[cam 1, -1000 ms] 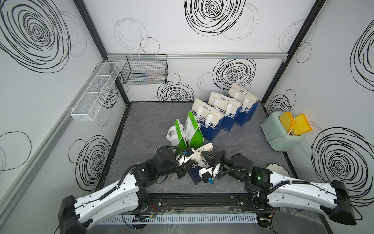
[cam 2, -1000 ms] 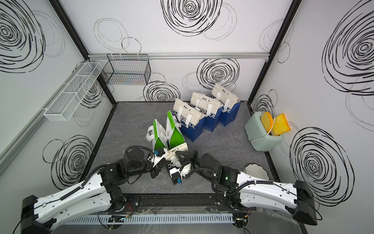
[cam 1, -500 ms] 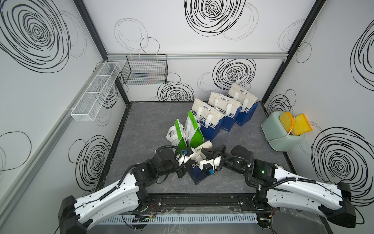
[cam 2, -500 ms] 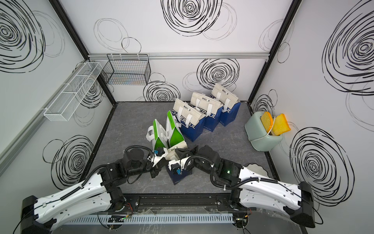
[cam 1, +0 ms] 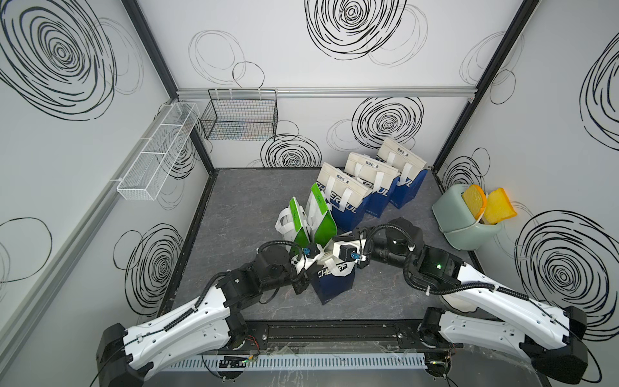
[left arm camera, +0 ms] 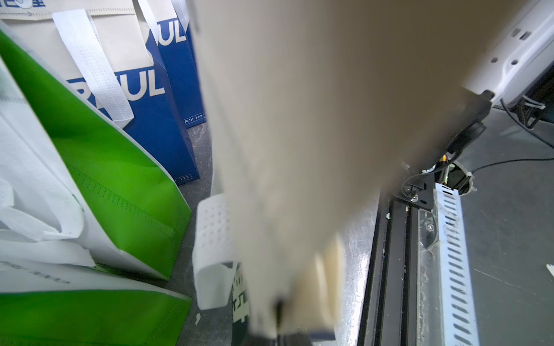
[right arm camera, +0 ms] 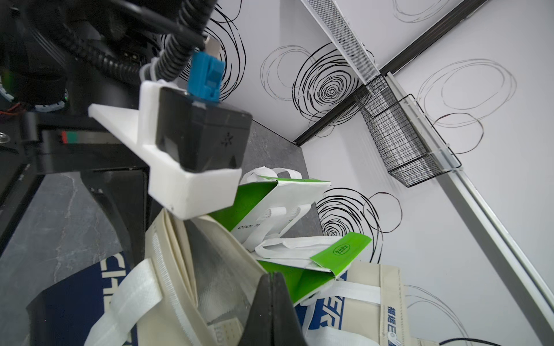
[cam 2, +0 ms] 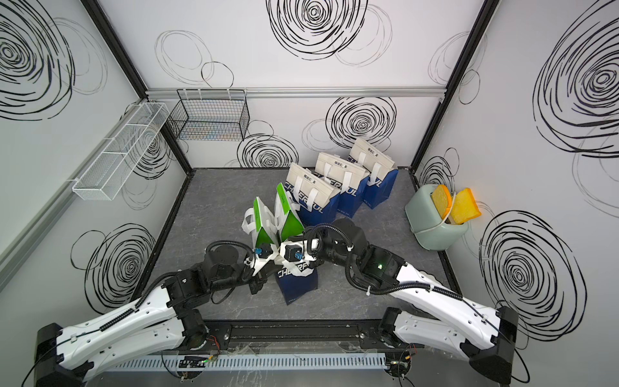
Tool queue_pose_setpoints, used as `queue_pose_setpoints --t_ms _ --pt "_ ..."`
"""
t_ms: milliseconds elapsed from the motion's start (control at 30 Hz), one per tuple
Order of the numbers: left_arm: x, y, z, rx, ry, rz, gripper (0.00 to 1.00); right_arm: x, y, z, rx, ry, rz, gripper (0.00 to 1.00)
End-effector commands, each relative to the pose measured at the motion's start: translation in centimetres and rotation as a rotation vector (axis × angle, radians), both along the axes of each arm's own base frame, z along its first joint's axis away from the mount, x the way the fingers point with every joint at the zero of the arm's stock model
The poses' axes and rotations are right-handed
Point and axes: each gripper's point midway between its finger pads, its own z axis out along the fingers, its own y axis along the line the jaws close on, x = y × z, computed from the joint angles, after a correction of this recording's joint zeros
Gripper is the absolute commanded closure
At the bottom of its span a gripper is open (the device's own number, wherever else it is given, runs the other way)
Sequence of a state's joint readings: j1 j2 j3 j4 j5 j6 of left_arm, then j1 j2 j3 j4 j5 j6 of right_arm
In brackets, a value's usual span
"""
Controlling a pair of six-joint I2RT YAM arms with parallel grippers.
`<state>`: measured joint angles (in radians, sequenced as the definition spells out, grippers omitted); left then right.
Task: Open the takeout bag
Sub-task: Open the takeout bag at the center of the board.
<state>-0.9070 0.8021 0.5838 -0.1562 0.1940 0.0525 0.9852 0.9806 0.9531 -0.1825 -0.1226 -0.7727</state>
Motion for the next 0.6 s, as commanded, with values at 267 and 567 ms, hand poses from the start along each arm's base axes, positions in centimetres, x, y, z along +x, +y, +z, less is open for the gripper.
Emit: queue_pose_setpoints --t_ms 267,567 --pt "-0.2 0.5 -0.9 0.043 0.027 0.009 1.0 0.1 -0.6 4.4 0.138 0.078 0.002 0.91" --pt "0.3 0.9 0.2 0.005 -0.006 0.048 0.46 0.3 -1.5 5.2 0.189 0.093 -0.008 0.79"
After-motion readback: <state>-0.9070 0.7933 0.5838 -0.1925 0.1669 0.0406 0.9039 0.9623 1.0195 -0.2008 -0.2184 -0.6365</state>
